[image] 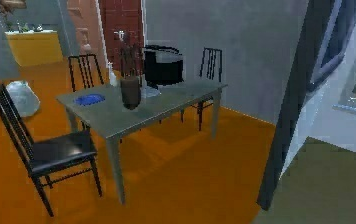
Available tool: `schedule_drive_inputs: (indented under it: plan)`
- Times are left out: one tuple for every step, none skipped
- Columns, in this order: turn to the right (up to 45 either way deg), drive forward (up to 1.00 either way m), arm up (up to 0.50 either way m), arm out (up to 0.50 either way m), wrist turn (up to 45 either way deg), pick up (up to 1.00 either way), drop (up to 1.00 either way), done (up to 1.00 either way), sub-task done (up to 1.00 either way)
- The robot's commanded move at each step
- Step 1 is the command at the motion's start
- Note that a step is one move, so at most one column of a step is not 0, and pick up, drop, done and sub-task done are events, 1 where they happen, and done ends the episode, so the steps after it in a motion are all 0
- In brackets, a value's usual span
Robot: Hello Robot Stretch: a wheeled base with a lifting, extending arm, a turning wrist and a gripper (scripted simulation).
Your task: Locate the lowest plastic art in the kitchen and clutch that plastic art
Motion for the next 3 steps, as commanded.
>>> schedule_drive_inputs:
  plan:
    - [-36.0,0.0,0.0,0.0,0.0,0.0,0.0,0.0,0.0]
    - [0.0,0.75,0.0,0.0,0.0,0.0,0.0,0.0,0.0]
    - [-36.0,0.0,0.0,0.0,0.0,0.0,0.0,0.0,0.0]
